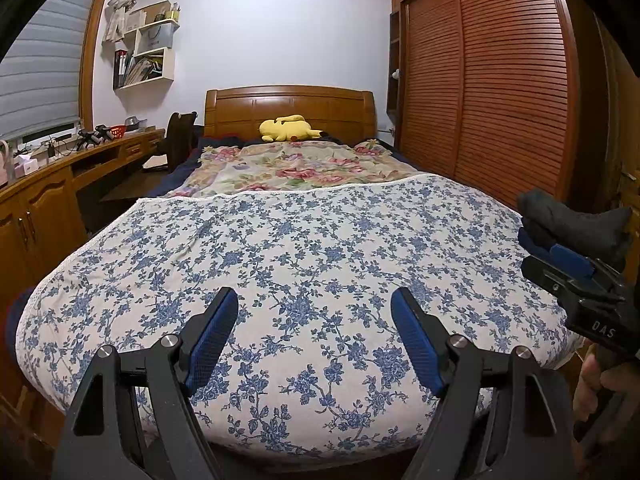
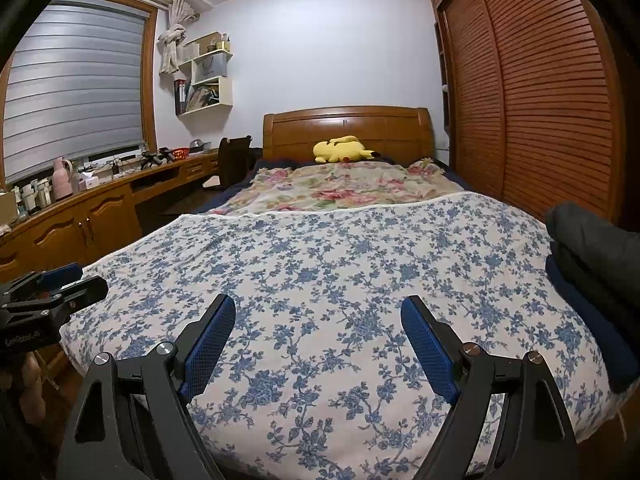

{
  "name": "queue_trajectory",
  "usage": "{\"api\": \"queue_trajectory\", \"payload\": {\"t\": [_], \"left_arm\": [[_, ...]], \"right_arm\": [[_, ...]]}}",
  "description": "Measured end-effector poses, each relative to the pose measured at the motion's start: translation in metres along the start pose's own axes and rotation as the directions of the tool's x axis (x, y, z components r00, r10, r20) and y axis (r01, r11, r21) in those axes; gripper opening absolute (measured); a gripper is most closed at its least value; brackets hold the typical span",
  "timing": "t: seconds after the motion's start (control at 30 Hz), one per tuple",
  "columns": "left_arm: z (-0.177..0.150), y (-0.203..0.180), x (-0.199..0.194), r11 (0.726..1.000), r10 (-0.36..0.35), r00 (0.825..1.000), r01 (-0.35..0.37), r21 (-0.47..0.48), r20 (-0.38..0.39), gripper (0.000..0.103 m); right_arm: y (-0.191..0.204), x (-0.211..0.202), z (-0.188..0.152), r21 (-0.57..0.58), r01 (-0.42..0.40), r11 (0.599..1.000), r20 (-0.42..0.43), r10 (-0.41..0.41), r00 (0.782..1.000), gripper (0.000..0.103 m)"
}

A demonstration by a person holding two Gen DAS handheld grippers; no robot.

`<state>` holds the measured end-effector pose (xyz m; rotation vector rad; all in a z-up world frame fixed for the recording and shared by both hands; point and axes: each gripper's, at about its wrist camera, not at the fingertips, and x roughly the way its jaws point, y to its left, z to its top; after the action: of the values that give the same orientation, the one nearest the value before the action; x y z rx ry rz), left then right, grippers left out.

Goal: Fold large clothes

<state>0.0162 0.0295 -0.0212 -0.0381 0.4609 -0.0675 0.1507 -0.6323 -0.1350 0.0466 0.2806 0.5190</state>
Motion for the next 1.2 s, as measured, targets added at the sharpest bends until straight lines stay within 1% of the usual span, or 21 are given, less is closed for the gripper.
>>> {"api": "queue_trajectory", "payload": {"t": [1.2], "left_arm": [[0.0024, -0.0024, -0.0022, 1.0, 0.009, 1.0, -0.009, -0.002, 0.016, 0.079]], "right_arm": [[0.0079, -0.0006, 0.0024, 0.017, 0.006, 1.0, -0.003, -0.006, 1.0, 0.086]]}}
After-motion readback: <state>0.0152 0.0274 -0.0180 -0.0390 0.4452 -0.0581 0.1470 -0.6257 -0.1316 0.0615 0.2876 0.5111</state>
